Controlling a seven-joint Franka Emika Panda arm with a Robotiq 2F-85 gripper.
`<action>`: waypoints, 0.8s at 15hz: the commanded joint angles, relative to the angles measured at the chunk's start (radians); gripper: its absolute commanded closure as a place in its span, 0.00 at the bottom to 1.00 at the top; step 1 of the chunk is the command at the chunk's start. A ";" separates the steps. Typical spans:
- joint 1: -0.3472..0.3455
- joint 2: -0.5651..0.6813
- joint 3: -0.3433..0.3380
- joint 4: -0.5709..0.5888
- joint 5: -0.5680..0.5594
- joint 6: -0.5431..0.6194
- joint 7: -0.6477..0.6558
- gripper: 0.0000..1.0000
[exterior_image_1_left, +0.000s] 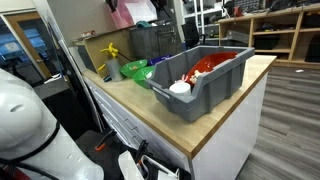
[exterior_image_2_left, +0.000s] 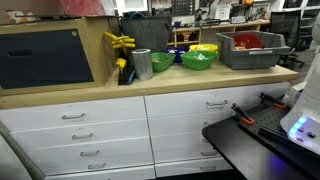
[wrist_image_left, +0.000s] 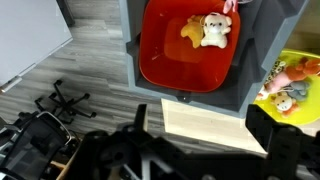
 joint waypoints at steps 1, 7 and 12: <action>-0.035 0.092 -0.029 0.060 0.008 0.023 -0.041 0.00; -0.045 0.225 -0.093 0.168 0.037 -0.001 -0.156 0.00; -0.045 0.346 -0.137 0.278 0.071 -0.015 -0.293 0.00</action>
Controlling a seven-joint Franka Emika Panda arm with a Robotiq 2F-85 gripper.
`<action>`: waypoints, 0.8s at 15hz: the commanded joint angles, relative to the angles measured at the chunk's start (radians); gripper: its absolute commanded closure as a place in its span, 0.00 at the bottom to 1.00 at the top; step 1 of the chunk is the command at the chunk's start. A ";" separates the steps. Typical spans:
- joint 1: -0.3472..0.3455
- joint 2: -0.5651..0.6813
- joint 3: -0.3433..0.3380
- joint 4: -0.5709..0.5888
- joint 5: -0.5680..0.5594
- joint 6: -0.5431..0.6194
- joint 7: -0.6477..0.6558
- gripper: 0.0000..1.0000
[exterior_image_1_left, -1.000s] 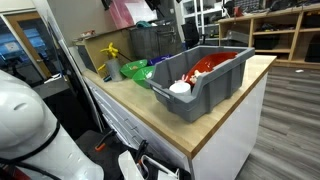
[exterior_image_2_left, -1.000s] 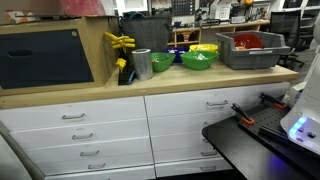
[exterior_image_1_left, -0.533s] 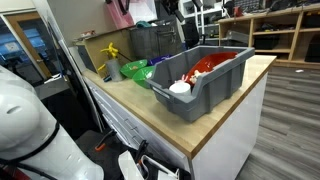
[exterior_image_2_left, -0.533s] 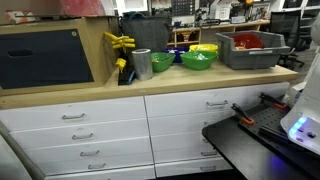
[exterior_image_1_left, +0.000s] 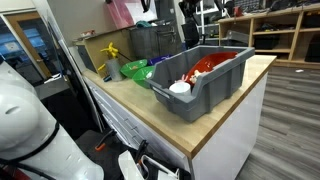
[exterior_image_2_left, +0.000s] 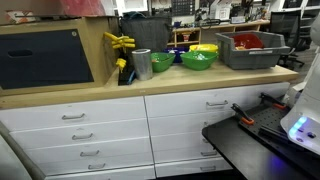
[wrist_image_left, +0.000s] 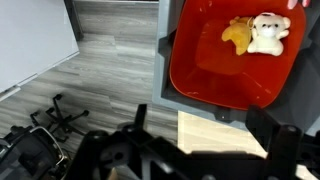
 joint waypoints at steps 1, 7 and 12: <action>-0.005 0.106 -0.023 0.115 0.034 -0.032 -0.110 0.00; -0.020 0.251 -0.052 0.213 0.067 -0.047 -0.236 0.00; -0.035 0.363 -0.045 0.306 0.134 -0.121 -0.348 0.00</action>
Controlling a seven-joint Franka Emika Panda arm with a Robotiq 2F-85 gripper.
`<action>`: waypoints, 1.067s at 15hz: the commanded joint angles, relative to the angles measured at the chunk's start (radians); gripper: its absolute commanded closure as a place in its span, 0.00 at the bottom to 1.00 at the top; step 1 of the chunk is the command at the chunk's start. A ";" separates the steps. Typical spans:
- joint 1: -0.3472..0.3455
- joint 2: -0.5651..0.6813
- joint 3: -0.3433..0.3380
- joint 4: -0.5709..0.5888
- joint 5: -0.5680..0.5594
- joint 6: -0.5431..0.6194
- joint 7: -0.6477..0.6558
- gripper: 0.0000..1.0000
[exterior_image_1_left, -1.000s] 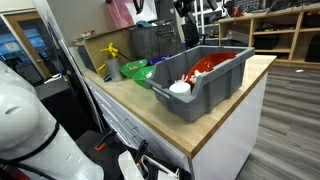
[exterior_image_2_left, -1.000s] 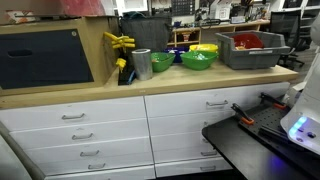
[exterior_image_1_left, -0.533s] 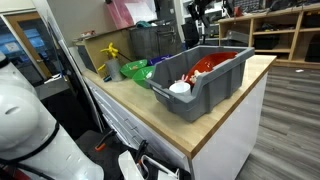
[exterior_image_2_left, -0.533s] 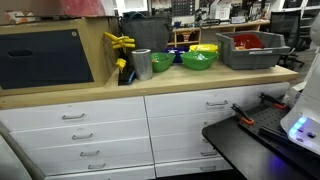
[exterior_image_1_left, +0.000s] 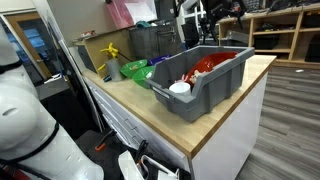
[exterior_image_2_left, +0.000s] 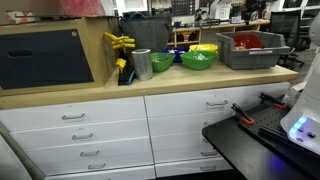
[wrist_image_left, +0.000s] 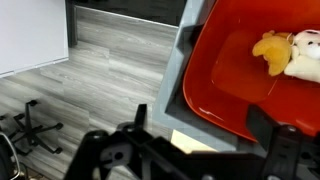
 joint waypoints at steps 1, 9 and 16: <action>-0.010 0.092 0.009 0.115 0.059 -0.093 -0.099 0.00; -0.023 0.197 0.036 0.232 0.087 -0.208 -0.259 0.00; -0.038 0.194 0.038 0.204 0.046 -0.209 -0.385 0.00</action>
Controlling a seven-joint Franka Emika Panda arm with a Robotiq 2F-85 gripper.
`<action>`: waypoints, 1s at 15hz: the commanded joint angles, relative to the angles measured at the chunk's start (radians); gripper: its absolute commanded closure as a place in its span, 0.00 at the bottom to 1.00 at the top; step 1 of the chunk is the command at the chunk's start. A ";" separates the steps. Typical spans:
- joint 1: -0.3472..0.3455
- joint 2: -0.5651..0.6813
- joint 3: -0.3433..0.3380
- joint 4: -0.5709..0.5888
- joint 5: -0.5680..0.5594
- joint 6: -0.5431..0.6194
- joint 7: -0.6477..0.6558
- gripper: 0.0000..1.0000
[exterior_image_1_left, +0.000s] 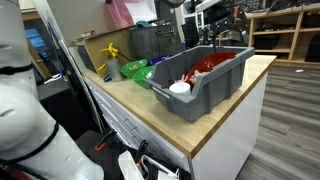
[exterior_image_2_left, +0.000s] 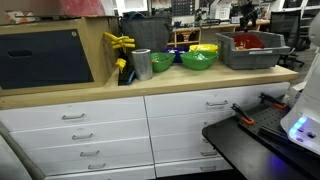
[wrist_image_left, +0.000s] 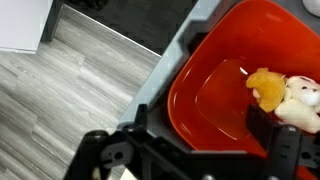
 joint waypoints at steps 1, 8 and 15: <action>-0.017 0.001 0.014 0.014 -0.018 -0.030 -0.070 0.00; -0.029 0.020 0.025 0.005 0.010 -0.011 -0.124 0.00; -0.042 0.060 0.042 0.007 0.022 0.004 -0.162 0.00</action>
